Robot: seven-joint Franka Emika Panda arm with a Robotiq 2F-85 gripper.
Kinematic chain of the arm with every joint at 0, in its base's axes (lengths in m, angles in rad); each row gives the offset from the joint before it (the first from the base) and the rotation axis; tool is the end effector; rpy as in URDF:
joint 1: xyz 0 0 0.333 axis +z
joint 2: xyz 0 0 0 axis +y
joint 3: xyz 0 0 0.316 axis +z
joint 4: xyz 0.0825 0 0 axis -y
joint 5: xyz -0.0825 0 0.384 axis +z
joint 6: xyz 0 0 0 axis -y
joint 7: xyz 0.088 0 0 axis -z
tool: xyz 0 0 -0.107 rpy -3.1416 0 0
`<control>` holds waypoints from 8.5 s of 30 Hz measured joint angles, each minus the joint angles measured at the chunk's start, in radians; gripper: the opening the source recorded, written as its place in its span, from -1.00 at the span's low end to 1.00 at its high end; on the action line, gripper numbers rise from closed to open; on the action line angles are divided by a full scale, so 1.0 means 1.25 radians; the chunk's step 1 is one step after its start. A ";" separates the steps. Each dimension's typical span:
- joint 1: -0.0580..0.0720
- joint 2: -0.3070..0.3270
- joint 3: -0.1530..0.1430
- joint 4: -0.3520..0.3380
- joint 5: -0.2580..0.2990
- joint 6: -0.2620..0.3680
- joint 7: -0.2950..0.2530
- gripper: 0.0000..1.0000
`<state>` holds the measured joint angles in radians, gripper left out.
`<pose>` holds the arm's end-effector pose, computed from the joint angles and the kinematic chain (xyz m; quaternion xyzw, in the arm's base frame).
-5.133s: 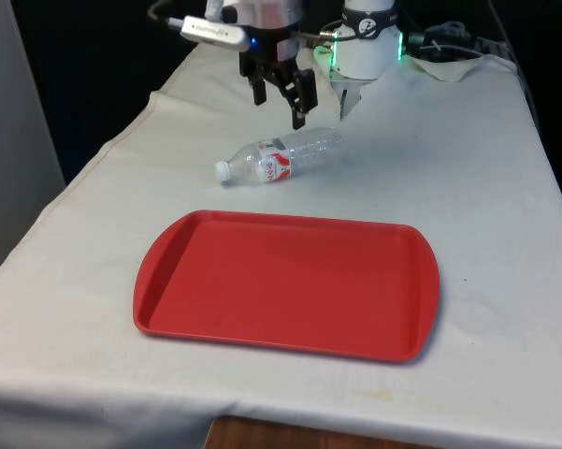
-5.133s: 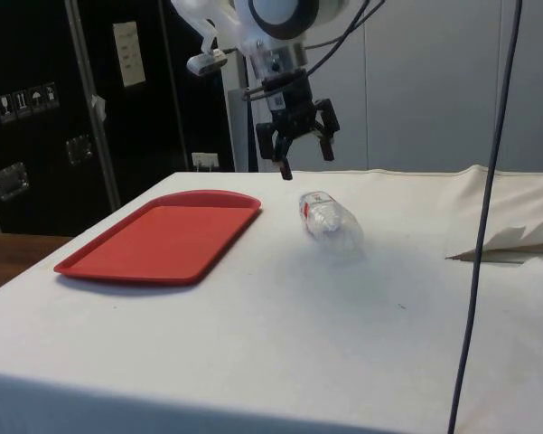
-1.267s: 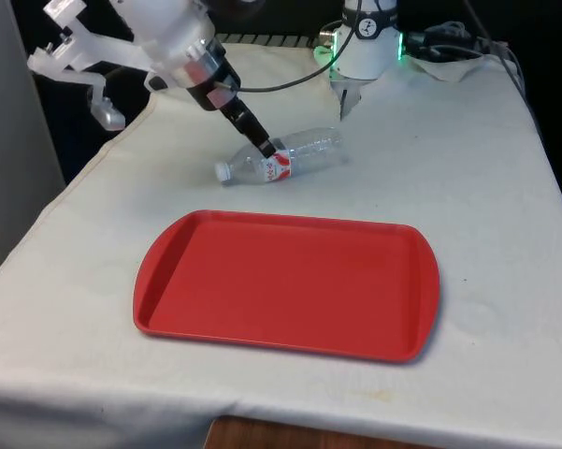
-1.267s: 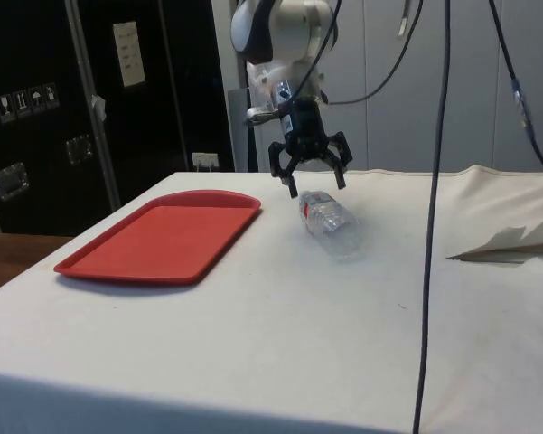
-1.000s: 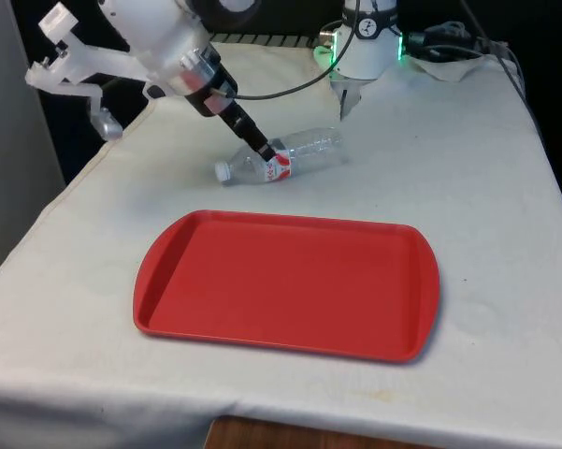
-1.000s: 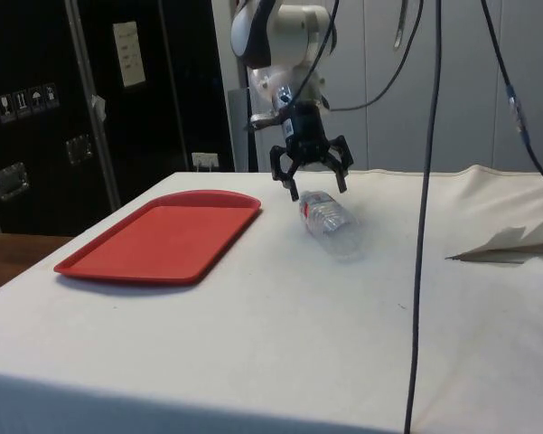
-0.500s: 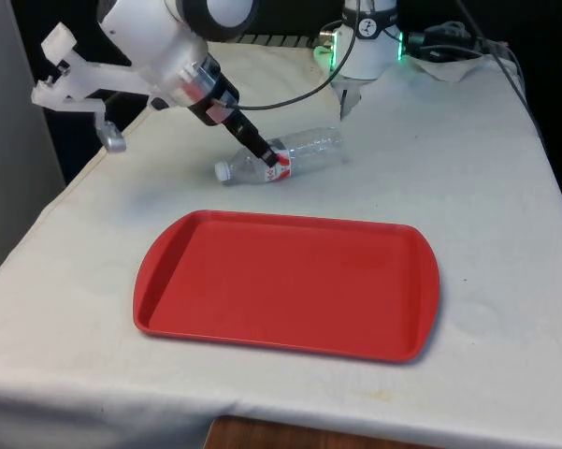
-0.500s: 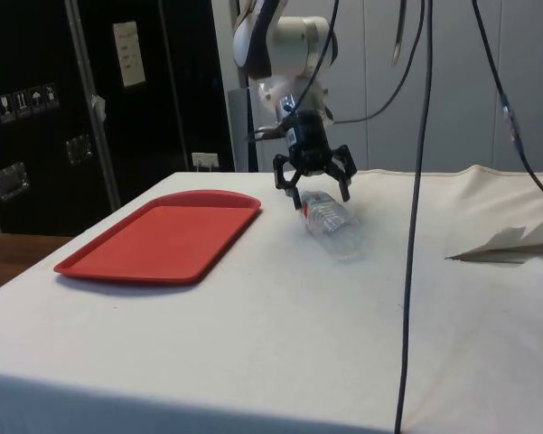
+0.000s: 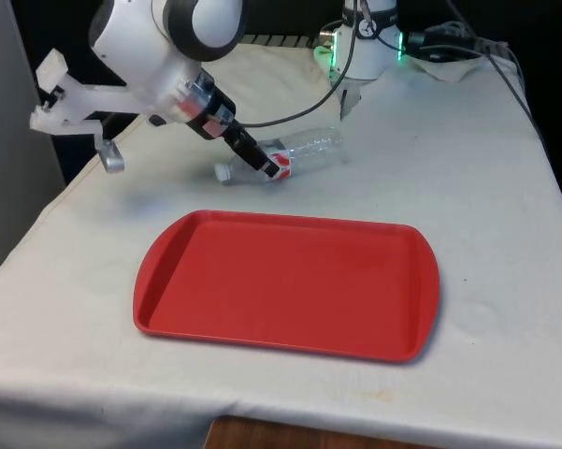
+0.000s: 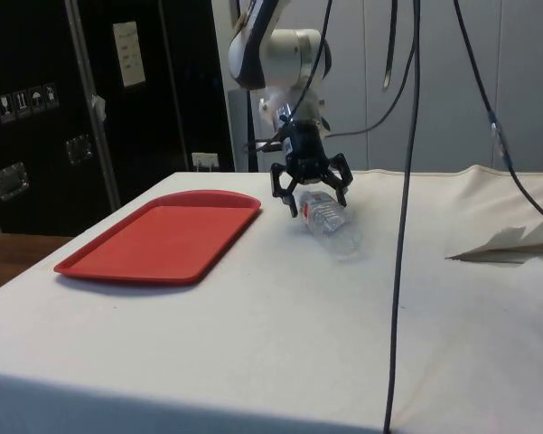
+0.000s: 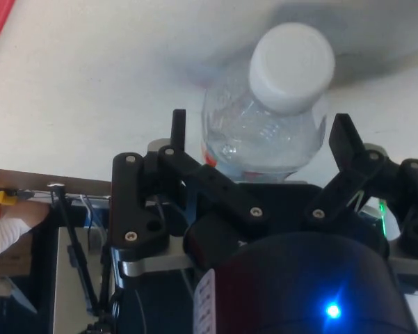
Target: Place the bottle upright on the tray.
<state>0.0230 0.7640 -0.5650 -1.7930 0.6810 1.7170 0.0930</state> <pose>0.5207 -0.2381 0.1424 -0.8297 0.4487 0.2879 0.1656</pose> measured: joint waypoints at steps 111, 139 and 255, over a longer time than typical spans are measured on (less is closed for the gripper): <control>0.082 -0.104 -0.026 -0.022 -0.017 0.016 0.075 -1.00; 0.109 -0.184 -0.024 -0.045 -0.072 0.062 0.118 -1.00; 0.115 -0.510 0.196 -0.291 -0.290 0.472 0.159 -1.00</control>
<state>0.1670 0.1260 -0.3200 -2.1570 0.3190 2.3070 0.2920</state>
